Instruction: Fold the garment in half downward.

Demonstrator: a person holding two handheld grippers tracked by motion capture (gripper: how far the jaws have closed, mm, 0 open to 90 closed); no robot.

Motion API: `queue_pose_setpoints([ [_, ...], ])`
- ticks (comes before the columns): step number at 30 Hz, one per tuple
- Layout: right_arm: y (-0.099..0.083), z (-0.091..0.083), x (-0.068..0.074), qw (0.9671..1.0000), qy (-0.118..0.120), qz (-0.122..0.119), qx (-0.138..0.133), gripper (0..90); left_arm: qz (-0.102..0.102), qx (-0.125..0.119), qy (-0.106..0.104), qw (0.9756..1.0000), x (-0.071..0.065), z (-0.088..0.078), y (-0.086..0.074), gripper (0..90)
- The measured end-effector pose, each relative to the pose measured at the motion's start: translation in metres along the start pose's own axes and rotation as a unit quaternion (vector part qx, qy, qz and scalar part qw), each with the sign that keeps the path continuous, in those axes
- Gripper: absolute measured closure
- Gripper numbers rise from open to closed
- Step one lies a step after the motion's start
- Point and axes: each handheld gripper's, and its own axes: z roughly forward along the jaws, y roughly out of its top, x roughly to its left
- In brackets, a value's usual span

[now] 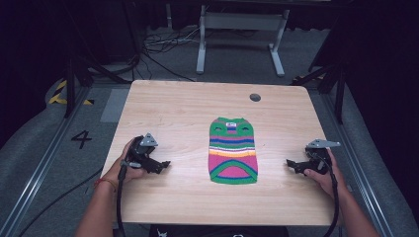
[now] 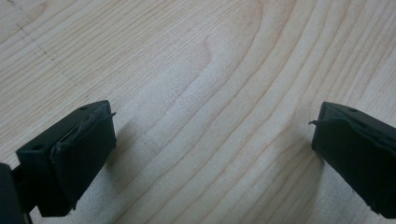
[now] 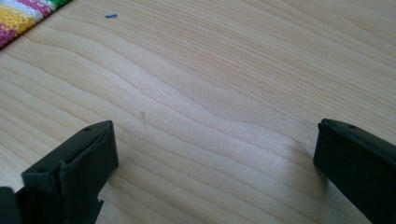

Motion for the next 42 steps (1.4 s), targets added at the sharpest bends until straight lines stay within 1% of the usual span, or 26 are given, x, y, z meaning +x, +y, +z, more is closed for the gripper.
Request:
queue_pose_setpoints([
  [5, 0.002, 0.003, 0.0, 1.0, -0.003, 0.002, 0.0, 0.1, -0.002, 0.0, 0.002, 1.0, 0.0, 0.0, 0.0, 0.0],
  [7, 0.002, 0.003, 0.0, 1.0, -0.004, 0.002, 0.0, 0.1, -0.014, 0.0, 0.006, 0.9999, -0.002, 0.001, 0.0, 0.0],
  [11, 0.002, 0.003, 0.0, 1.0, -0.003, 0.003, 0.0, 0.1, -0.019, 0.0, 0.016, 0.9997, -0.004, 0.0, 0.0, 0.3],
  [13, 0.002, 0.003, 0.0, 1.0, -0.003, 0.003, 0.0, 0.1, -0.024, 0.001, 0.017, 0.9996, -0.004, 0.001, 0.001, 0.3],
  [16, 0.002, 0.002, 0.0, 1.0, 0.002, -0.003, 0.0, 0.1, -0.027, 0.002, 0.021, 0.9994, -0.005, 0.0, 0.001, 0.4],
  [19, 0.002, 0.001, -0.002, 0.9999, 0.009, -0.009, 0.003, 0.6, -0.037, 0.003, 0.028, 0.9989, -0.008, 0.0, 0.001, 1.2],
  [21, 0.002, 0.001, -0.002, 0.9999, 0.01, -0.01, 0.003, 1.1, -0.037, 0.011, 0.029, 0.9988, -0.008, -0.001, 0.003, 2.1],
  [22, 0.002, 0.001, -0.003, 0.9999, 0.011, -0.011, 0.004, 2.8, -0.037, 0.009, 0.027, 0.9989, -0.009, -0.002, 0.003, 3.2],
  [23, 0.002, 0.0, -0.003, 0.9998, 0.016, -0.014, 0.001, 6.1, -0.04, 0.001, 0.027, 0.9988, -0.009, -0.001, 0.003, 6.2],
  [24, 0.002, -0.001, -0.003, 0.9998, 0.016, -0.015, -0.002, 10.5, -0.04, -0.004, 0.026, 0.9989, -0.009, -0.002, 0.002, 10.2],
  [25, 0.002, -0.002, -0.003, 0.9997, 0.016, -0.015, -0.005, 12.0, -0.039, -0.008, 0.028, 0.9988, -0.009, -0.002, 0.003, 13.4],
  [26, 0.002, -0.002, -0.003, 0.9996, 0.019, -0.018, -0.005, 12.7, -0.034, -0.006, 0.029, 0.999, -0.008, -0.003, 0.004, 16.3],
  [27, 0.003, -0.002, -0.003, 0.9996, 0.019, -0.021, -0.003, 14.4, -0.035, -0.004, 0.031, 0.9989, -0.009, -0.003, 0.005, 17.6],
  [30, 0.005, -0.002, -0.003, 0.999, 0.03, -0.033, -0.004, 18.4, -0.03, -0.008, 0.037, 0.9988, -0.01, -0.005, 0.007, 19.6],
  [31, 0.005, -0.002, -0.003, 0.999, 0.03, -0.034, -0.004, 21.5, -0.033, -0.011, 0.035, 0.9988, -0.01, -0.006, 0.007, 20.8],
  [32, 0.006, -0.002, -0.002, 0.9988, 0.032, -0.037, -0.006, 24.9, -0.034, -0.013, 0.039, 0.9986, -0.01, -0.007, 0.008, 21.5],
  [33, 0.007, -0.001, -0.001, 0.9986, 0.035, -0.038, -0.009, 27.1, -0.031, -0.013, 0.04, 0.9987, -0.01, -0.009, 0.009, 22.4],
  [34, 0.009, -0.001, 0.001, 0.9984, 0.035, -0.043, -0.008, 28.4, -0.032, -0.019, 0.04, 0.9985, -0.01, -0.008, 0.01, 23.6],
  [35, 0.01, -0.001, 0.002, 0.9983, 0.035, -0.047, -0.008, 29.8, -0.032, -0.019, 0.041, 0.9985, -0.01, -0.01, 0.012, 24.3],
  [36, 0.011, -0.001, 0.004, 0.9979, 0.038, -0.052, -0.01, 31.7, -0.028, -0.023, 0.041, 0.9985, -0.01, -0.011, 0.013, 24.9],
  [37, 0.014, -0.001, 0.005, 0.9978, 0.044, -0.048, -0.009, 32.1, -0.029, -0.027, 0.032, 0.9987, -0.009, -0.011, 0.016, 25.1],
  [38, 0.017, -0.002, 0.005, 0.9977, 0.049, -0.043, -0.019, 33.8, -0.025, -0.028, 0.033, 0.9988, -0.009, -0.011, 0.018, 25.1],
  [39, 0.021, -0.003, 0.006, 0.9975, 0.054, -0.04, -0.024, 34.6, -0.027, -0.029, 0.03, 0.9988, -0.008, -0.011, 0.02, 25.5],
  [40, 0.025, -0.004, 0.006, 0.997, 0.057, -0.042, -0.032, 35.9, -0.027, -0.029, 0.03, 0.9988, -0.008, -0.011, 0.02, 26.0],
  [41, 0.029, -0.006, 0.007, 0.9968, 0.059, -0.04, -0.035, 36.0, -0.023, -0.027, 0.03, 0.9989, -0.006, -0.01, 0.025, 25.9],
  [42, 0.029, -0.006, 0.007, 0.9968, 0.059, -0.04, -0.035, 36.0, -0.023, -0.027, 0.03, 0.9989, -0.006, -0.01, 0.025, 26.5],
])
